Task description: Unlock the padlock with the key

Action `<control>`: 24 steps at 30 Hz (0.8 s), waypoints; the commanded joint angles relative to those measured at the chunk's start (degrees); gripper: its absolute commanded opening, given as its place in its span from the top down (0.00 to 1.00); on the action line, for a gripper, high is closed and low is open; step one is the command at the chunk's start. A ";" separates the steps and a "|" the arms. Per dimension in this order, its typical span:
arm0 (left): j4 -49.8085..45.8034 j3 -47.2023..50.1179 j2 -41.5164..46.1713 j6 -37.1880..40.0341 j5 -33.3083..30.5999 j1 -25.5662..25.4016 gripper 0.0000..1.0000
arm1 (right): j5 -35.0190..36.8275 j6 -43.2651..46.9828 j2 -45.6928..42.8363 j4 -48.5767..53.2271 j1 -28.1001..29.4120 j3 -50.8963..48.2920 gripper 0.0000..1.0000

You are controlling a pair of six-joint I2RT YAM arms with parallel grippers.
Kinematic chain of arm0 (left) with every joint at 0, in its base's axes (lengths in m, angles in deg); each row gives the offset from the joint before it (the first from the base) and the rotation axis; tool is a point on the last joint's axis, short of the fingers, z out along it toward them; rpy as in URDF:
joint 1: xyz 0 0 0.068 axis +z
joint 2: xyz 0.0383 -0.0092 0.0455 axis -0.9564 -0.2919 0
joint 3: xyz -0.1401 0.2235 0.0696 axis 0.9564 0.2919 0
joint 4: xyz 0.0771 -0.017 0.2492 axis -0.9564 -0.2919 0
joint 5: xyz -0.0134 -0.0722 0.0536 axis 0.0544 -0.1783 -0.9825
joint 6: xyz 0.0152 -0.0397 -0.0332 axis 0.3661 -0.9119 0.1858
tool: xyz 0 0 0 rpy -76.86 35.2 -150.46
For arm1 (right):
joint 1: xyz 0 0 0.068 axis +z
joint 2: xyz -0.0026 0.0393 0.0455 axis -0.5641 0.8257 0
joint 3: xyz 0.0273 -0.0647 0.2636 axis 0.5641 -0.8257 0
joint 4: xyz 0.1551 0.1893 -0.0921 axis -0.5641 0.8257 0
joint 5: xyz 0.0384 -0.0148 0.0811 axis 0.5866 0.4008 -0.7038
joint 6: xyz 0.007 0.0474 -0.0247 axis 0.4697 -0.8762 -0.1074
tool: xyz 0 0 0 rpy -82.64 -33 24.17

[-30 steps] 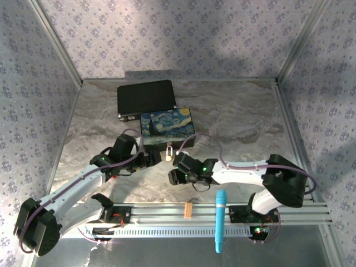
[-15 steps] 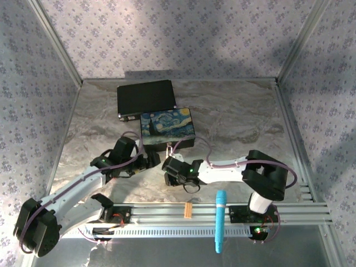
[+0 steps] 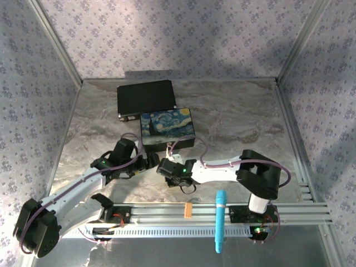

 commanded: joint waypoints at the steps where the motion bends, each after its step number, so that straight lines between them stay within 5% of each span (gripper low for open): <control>1: 1.41 -0.13 0.93 -0.80 -0.72 -0.15 0.00 | -1.43 -0.75 2.03 2.16 0.81 1.30 0.78; 8: 3.92 1.58 0.91 -2.45 -0.43 -0.21 0.01 | -5.32 -0.16 1.50 -3.40 -0.62 -1.26 0.90; 13: 14.20 6.64 1.11 -8.93 1.08 -0.88 0.07 | -9.10 1.58 -1.40 -10.97 -2.71 -6.26 0.98; 24: 36.76 15.38 2.99 -22.59 -11.42 -9.48 0.27 | -17.20 -1.84 -7.10 -26.27 -8.84 -14.85 1.00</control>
